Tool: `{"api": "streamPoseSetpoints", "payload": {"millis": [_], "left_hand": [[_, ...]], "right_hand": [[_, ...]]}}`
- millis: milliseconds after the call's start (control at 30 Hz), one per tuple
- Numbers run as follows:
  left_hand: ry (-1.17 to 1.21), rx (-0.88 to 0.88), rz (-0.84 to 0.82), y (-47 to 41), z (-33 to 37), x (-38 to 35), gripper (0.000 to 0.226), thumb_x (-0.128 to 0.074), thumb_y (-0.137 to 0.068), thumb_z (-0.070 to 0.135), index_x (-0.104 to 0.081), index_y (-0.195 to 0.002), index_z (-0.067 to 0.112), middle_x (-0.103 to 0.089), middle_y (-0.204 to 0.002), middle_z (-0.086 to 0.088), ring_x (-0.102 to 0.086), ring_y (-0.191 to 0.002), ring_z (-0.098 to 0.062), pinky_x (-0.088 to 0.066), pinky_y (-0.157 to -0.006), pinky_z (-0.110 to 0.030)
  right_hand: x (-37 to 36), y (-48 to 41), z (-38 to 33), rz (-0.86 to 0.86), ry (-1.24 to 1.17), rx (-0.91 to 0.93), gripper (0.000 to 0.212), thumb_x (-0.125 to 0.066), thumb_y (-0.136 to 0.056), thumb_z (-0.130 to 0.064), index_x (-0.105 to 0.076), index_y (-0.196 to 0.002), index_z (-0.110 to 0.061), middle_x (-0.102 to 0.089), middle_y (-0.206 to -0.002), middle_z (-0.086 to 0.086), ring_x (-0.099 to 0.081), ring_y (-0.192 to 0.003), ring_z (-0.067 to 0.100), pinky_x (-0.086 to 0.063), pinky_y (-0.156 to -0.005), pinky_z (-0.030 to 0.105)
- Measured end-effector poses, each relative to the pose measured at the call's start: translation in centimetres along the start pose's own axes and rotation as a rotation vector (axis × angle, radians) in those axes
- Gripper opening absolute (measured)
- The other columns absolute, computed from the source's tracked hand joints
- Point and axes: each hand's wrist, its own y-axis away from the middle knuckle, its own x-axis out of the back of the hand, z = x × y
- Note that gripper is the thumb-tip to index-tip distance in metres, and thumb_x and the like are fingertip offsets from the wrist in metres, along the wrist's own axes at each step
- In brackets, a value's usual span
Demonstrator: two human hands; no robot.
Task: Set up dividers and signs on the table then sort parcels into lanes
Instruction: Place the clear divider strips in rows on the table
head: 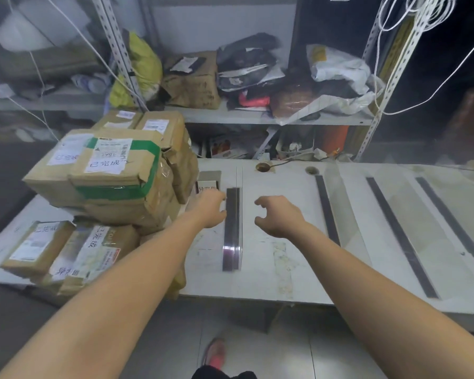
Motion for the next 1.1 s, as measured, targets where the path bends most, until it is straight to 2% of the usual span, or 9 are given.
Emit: {"api": "streamPoseSetpoints", "payload": {"millis": [267,433,533,633,700,800,867,1000,1100], "left_hand": [[-0.059,-0.153,-0.129,-5.5,-2.8,-1.8,0.048,-0.056,-0.097,0.029,-0.047,-0.143,0.019,-0.053,-0.140,-0.004,-0.051,-0.126,-0.026,-0.049,-0.100,-0.044],[-0.080,-0.284,-0.109,-9.9,-2.9,-1.6,0.033,-0.058,-0.094,0.017,-0.056,-0.127,0.014,-0.056,-0.125,-0.005,-0.056,-0.113,-0.028,-0.050,-0.092,-0.044],[-0.107,-0.394,-0.116,-12.2,-2.6,-1.7,0.036,-0.058,-0.094,0.009,-0.058,-0.130,0.014,-0.057,-0.124,-0.005,-0.054,-0.115,-0.026,-0.047,-0.093,-0.038],[-0.165,-0.460,-0.124,-14.1,-2.1,-1.9,0.039,-0.057,-0.092,0.001,-0.061,-0.129,0.014,-0.058,-0.125,-0.005,-0.054,-0.116,-0.026,-0.047,-0.097,-0.039],[-0.175,-0.471,-0.135,-15.2,-1.8,-1.9,0.038,-0.058,-0.091,-0.002,-0.062,-0.124,0.015,-0.058,-0.122,-0.005,-0.056,-0.112,-0.026,-0.049,-0.093,-0.038],[-0.149,-0.476,-0.155,-16.5,-1.6,-2.0,0.028,-0.056,-0.087,-0.005,-0.064,-0.108,0.013,-0.058,-0.112,-0.005,-0.057,-0.102,-0.027,-0.050,-0.086,-0.038],[-0.139,-0.481,-0.164,-17.2,-1.5,-2.0,0.023,-0.058,-0.086,-0.004,-0.064,-0.101,0.012,-0.058,-0.108,-0.005,-0.057,-0.097,-0.025,-0.051,-0.083,-0.036],[-0.139,-0.494,-0.184,-18.4,-2.0,-2.0,0.018,-0.065,-0.086,0.001,-0.066,-0.099,0.013,-0.059,-0.107,-0.005,-0.057,-0.098,-0.024,-0.051,-0.084,-0.033],[-0.134,-0.476,-0.190,-19.3,-2.8,-1.8,0.013,-0.068,-0.085,0.005,-0.068,-0.094,0.014,-0.059,-0.105,-0.004,-0.058,-0.096,-0.023,-0.052,-0.085,-0.034]], "right_hand": [[-2.9,-3.7,-0.5,-0.098,-0.065,-0.144,0.053,-0.059,-0.089,-0.030,-0.051,-0.141,-0.022,-0.058,-0.135,-0.002,-0.054,-0.122,0.020,-0.049,-0.089,0.034],[-4.6,-5.7,-0.4,-0.147,-0.163,-0.265,0.053,-0.062,-0.088,-0.032,-0.053,-0.139,-0.018,-0.058,-0.135,-0.001,-0.057,-0.118,0.021,-0.050,-0.095,0.036],[-5.8,-6.6,-0.4,-0.146,-0.263,-0.316,0.054,-0.067,-0.086,-0.035,-0.057,-0.135,-0.014,-0.063,-0.128,0.001,-0.058,-0.117,0.019,-0.049,-0.097,0.035],[-6.6,-7.1,-0.2,-0.141,-0.345,-0.342,0.054,-0.071,-0.083,-0.032,-0.060,-0.132,-0.013,-0.066,-0.122,0.003,-0.061,-0.110,0.018,-0.051,-0.096,0.034],[-7.0,-7.2,-0.1,-0.139,-0.397,-0.361,0.053,-0.074,-0.081,-0.028,-0.062,-0.131,-0.013,-0.067,-0.120,0.004,-0.063,-0.099,0.018,-0.054,-0.091,0.035],[-7.2,-7.4,-0.1,-0.121,-0.460,-0.390,0.052,-0.076,-0.077,-0.023,-0.065,-0.127,-0.014,-0.067,-0.118,0.004,-0.061,-0.075,0.016,-0.059,-0.076,0.032],[-7.3,-7.6,-0.2,-0.117,-0.475,-0.410,0.052,-0.076,-0.075,-0.019,-0.065,-0.126,-0.013,-0.066,-0.118,0.004,-0.062,-0.067,0.017,-0.060,-0.066,0.030],[-7.4,-7.9,-0.4,-0.135,-0.541,-0.462,0.050,-0.075,-0.075,-0.015,-0.067,-0.124,-0.011,-0.067,-0.114,0.006,-0.070,-0.073,0.026,-0.060,-0.054,0.031],[-7.6,-8.1,-0.3,-0.114,-0.555,-0.495,0.047,-0.074,-0.074,-0.014,-0.069,-0.121,-0.010,-0.068,-0.104,0.005,-0.071,-0.073,0.027,-0.061,-0.054,0.033]]}}
